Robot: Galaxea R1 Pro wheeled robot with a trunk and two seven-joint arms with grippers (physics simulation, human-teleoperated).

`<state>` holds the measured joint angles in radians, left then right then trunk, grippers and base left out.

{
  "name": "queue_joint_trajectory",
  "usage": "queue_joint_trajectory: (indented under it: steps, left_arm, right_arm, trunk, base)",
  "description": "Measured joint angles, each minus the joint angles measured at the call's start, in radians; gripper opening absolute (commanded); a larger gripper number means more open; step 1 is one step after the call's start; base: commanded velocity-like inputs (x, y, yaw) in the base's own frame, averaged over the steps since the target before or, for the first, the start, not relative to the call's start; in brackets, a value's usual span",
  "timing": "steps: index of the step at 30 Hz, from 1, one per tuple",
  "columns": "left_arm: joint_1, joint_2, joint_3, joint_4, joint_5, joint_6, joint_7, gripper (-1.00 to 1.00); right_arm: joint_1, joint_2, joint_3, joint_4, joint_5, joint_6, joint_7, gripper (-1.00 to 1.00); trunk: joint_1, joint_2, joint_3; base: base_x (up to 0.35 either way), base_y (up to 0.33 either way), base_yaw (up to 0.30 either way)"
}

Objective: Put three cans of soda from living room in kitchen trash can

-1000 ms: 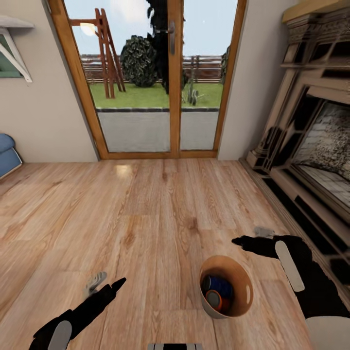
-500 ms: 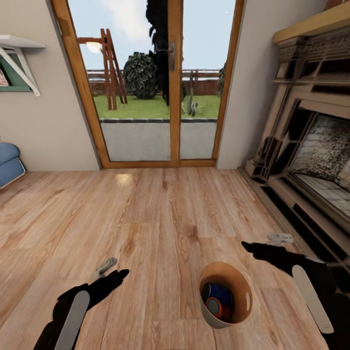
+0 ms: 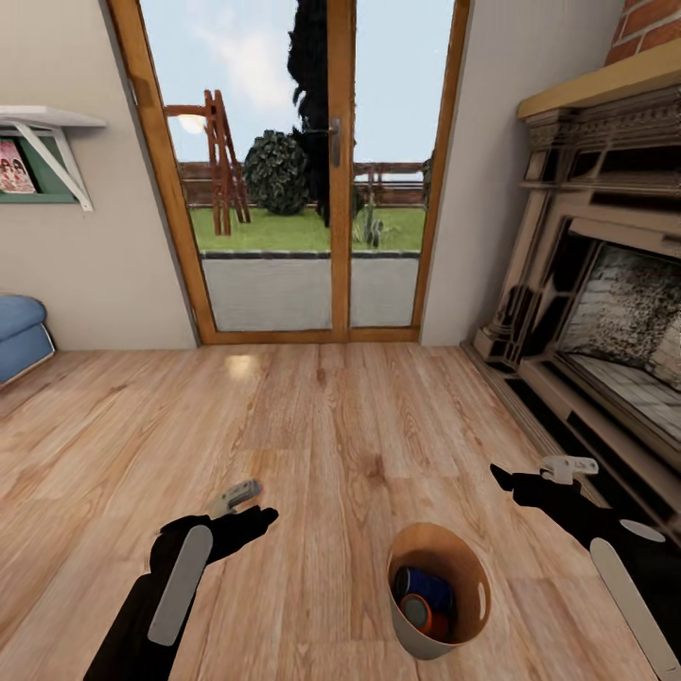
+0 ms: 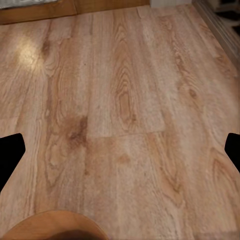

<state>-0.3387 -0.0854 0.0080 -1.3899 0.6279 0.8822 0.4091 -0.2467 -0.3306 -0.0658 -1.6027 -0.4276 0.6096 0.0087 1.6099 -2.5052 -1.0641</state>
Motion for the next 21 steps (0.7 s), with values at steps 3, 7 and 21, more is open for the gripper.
queue_joint_trajectory:
  steps: [3, 7, 21]
  left_arm:
    - [0.0, -0.004, -0.017, 0.05, 0.003, -0.001, 0.012, 1.0]
    - [0.0, -0.005, -0.025, 0.077, 0.005, -0.002, 0.015, 1.0]
    - [0.0, -0.005, -0.026, 0.089, 0.005, -0.003, 0.015, 1.0]
  right_arm:
    - [0.003, 0.0, 0.001, 0.005, 0.001, -0.004, 0.0, 1.0]
    - [0.004, 0.001, 0.001, 0.007, 0.009, -0.006, 0.0, 1.0]
    - [0.004, 0.007, 0.0, 0.009, 0.052, -0.007, -0.001, 1.0]
  trunk:
    - [-0.001, 0.001, 0.012]
    - [-0.003, 0.002, 0.027]
    - [-0.007, 0.004, 0.062]
  base:
    - [0.0, 0.0, 0.0]
    - [0.0, 0.0, 0.0]
    - [0.0, 0.0, 0.0]
